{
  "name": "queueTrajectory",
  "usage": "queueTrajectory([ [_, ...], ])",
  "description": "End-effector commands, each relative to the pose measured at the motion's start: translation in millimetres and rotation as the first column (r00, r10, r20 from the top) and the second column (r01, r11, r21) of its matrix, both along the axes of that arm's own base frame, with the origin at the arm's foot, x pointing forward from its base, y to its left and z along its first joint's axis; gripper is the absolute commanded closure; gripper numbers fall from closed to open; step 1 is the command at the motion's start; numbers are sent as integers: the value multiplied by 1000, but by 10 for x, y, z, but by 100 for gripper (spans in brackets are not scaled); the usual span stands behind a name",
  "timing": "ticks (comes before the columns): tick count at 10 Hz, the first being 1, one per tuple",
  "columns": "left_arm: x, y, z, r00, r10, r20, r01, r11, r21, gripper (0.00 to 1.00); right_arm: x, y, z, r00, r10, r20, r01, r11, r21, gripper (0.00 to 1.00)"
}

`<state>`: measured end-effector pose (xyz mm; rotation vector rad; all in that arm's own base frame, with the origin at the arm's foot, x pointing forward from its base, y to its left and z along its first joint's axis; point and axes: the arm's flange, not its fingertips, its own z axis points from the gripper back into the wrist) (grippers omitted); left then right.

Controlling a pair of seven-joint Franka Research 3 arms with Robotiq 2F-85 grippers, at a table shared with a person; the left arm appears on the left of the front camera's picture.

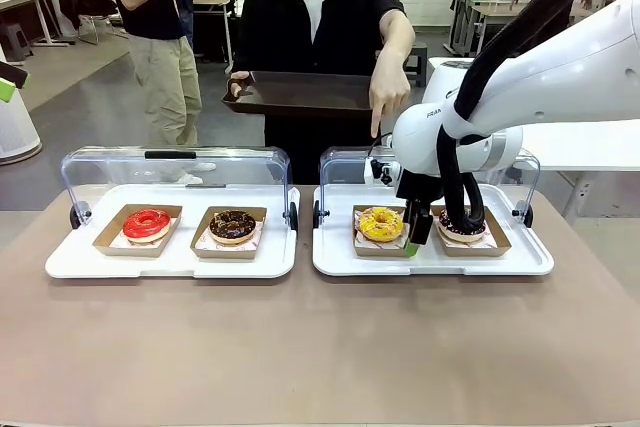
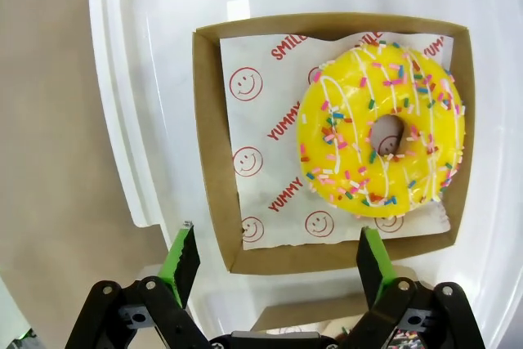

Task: Provide the desired donut to the person.
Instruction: Pick up and lift the Paper togo box containing the Donut pointed at by the person.

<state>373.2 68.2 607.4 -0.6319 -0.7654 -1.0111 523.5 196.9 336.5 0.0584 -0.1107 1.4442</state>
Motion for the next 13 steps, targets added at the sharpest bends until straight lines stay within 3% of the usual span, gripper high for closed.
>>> queueTrajectory([
  [1,-9,-10,11,1000,-4,6,4,1000,-18,0,85,10,-111,1000,-23,-2,23,999,-28,0],
  [10,-9,-10,11,1000,-4,6,4,1000,-18,0,6,24,-175,999,-16,-45,14,999,-50,0],
  [11,-9,-10,11,1000,-4,6,4,1000,-18,0,-4,22,-180,999,-10,-49,8,999,-51,2],
  [12,-9,-10,11,1000,-4,6,4,1000,-18,0,-14,20,-177,999,-3,-49,1,999,-53,16],
  [13,-9,-10,11,1000,-4,6,4,1000,-18,0,-17,20,-177,999,-2,-52,-1,998,-57,20],
])
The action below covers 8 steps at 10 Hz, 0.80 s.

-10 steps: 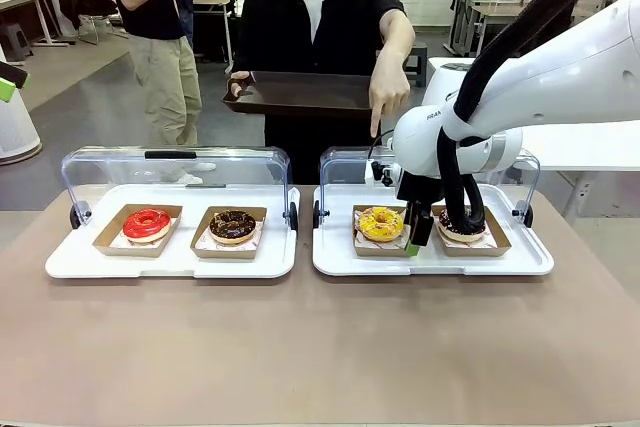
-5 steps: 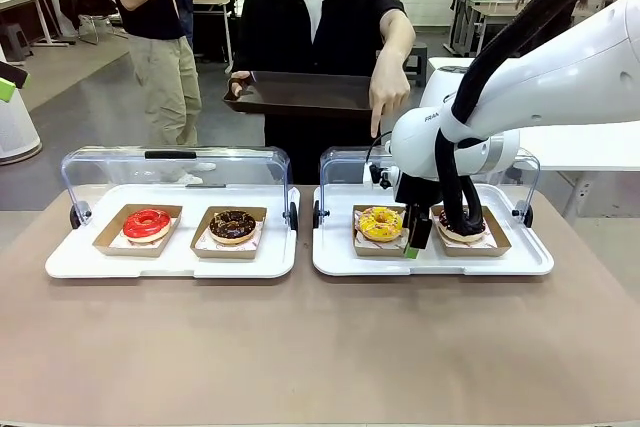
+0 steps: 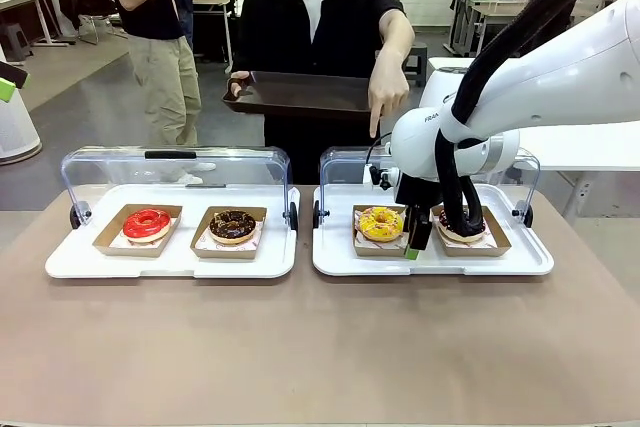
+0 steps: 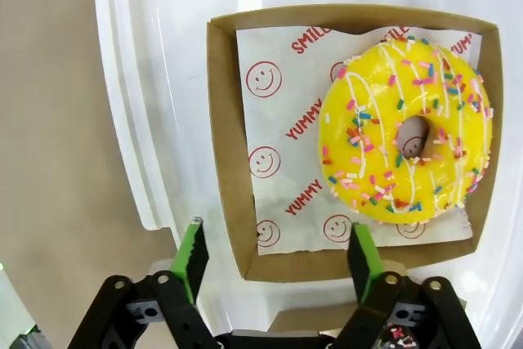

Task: Provide the desired donut to the person.
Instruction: Pick up and lift the Paper togo box containing the Donut pointed at by the person.

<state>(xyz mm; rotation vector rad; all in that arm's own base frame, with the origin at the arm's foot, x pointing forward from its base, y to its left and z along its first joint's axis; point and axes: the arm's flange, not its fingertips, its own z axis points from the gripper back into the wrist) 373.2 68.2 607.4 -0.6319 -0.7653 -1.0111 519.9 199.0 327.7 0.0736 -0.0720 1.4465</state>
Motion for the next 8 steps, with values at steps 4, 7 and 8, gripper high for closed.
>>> queueTrajectory([
  [4,-9,-10,11,1000,-4,6,4,1000,-18,0,12,2,-94,1000,-3,-19,2,999,-45,56],
  [7,-9,-10,11,1000,-4,6,4,1000,-18,0,8,8,-95,1000,3,-21,-4,999,-48,88],
  [8,-9,-10,11,1000,-4,6,4,1000,-18,0,9,7,-95,1000,3,-22,-4,999,-51,92],
])
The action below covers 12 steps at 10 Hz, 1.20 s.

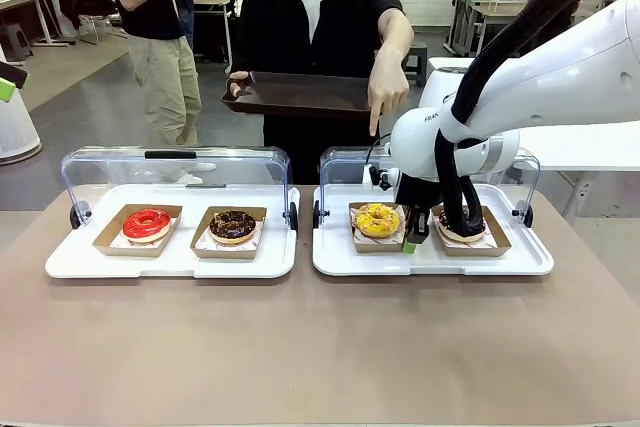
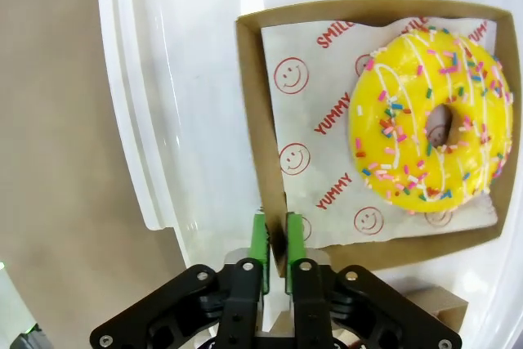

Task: Provide the desired donut to the person.
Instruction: Pick up and lift the Paper togo box containing the Donut pointed at by the person.

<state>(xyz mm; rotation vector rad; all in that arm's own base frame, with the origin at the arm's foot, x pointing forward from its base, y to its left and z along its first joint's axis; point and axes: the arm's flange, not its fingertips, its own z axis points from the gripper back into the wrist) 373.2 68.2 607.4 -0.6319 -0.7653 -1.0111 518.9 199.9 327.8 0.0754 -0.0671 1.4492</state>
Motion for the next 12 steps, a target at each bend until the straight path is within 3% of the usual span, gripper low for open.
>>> queueTrajectory([
  [1,-9,-10,11,1000,-4,6,4,1000,-18,0,18,-2,-98,1000,2,-18,-3,999,-52,100],
  [7,-9,-10,11,1000,-4,6,4,1000,-18,0,-24,27,-40,999,10,-34,-13,997,-82,100],
  [9,-9,-10,11,1000,-4,6,4,1000,-18,0,-222,131,283,997,54,-54,-59,993,-99,100],
  [12,-9,-10,11,1000,-4,6,4,1000,-18,0,-729,269,1056,994,102,-29,-104,991,-86,100],
])
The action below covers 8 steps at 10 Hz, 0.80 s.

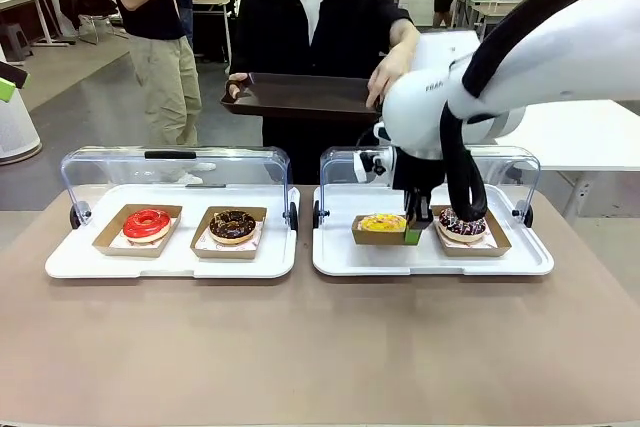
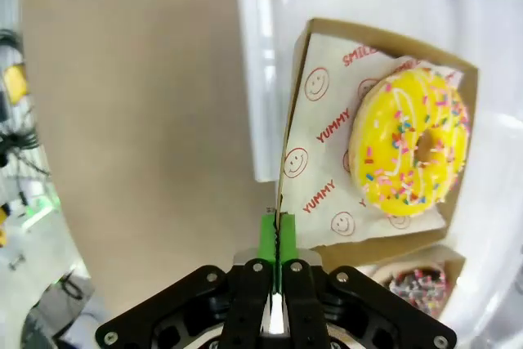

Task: Provide the desired donut to the person.
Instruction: Pick up and lift the Paper togo box containing the Donut pointed at by the person.

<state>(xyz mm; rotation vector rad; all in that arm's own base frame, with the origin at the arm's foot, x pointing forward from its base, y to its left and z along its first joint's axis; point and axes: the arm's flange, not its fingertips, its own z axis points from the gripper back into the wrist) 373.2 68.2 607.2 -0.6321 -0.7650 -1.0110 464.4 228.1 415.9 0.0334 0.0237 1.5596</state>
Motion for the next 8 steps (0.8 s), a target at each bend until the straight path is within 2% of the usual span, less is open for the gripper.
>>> queueTrajectory([
  [1,-9,-10,12,1000,-4,6,4,1000,-18,0,-372,15,404,1000,0,0,0,1000,1,100],
  [3,-9,-10,12,1000,-4,6,4,1000,-18,0,-743,83,879,999,48,10,-48,999,13,100],
  [5,-9,-10,12,1000,-4,6,4,1000,-18,0,-994,143,1352,997,61,53,-62,998,23,100],
  [7,-9,-10,12,1000,-4,6,4,1000,-18,0,-1056,203,1839,993,45,110,-47,999,21,100],
  [8,-9,-10,12,1000,-4,6,4,1000,-18,0,-991,231,2028,993,51,108,-52,999,9,100],
])
